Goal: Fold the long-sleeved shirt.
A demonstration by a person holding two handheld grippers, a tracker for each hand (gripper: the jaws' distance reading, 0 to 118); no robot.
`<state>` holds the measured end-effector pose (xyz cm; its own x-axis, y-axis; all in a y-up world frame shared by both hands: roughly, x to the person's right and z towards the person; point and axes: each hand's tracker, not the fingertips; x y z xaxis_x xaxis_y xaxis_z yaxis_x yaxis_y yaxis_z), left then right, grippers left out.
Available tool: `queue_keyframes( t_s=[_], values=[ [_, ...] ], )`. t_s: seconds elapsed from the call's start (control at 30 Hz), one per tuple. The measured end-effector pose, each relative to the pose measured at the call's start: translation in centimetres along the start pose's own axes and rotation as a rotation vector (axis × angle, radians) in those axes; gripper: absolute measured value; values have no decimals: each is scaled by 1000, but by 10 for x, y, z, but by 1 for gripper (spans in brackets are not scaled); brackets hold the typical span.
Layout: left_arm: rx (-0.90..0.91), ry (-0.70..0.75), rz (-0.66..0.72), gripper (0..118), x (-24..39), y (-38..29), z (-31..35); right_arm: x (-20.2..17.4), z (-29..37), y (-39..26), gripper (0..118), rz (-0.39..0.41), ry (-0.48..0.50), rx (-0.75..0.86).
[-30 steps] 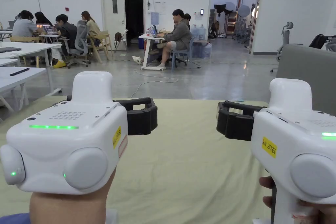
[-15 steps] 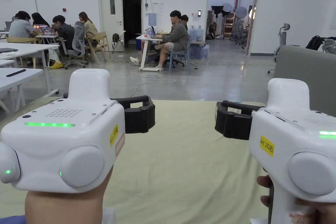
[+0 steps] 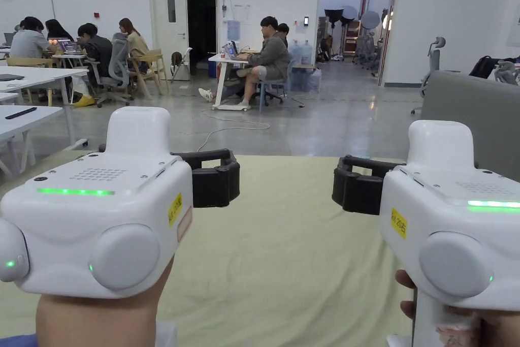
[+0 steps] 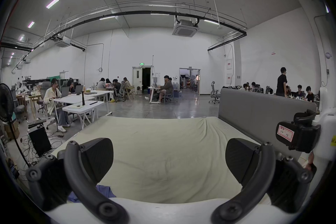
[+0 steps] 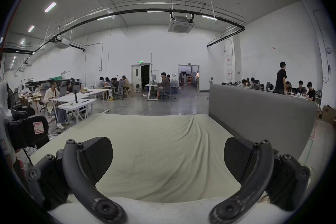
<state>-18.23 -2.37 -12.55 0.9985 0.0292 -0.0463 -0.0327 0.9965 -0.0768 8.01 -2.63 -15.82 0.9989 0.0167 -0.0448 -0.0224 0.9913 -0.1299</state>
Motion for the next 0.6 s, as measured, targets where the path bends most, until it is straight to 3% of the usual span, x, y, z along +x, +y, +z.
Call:
queue_keyframes(
  t_s=[0.1, 0.6],
  values=[
    [0, -1, 4, 118, -1, -1, 0, 1, 0, -2, 118, -41, 66, -15],
    [-2, 20, -20, 118, 0, -3, 1, -8, -1, -6, 118, -24, 98, -18]
  ],
)
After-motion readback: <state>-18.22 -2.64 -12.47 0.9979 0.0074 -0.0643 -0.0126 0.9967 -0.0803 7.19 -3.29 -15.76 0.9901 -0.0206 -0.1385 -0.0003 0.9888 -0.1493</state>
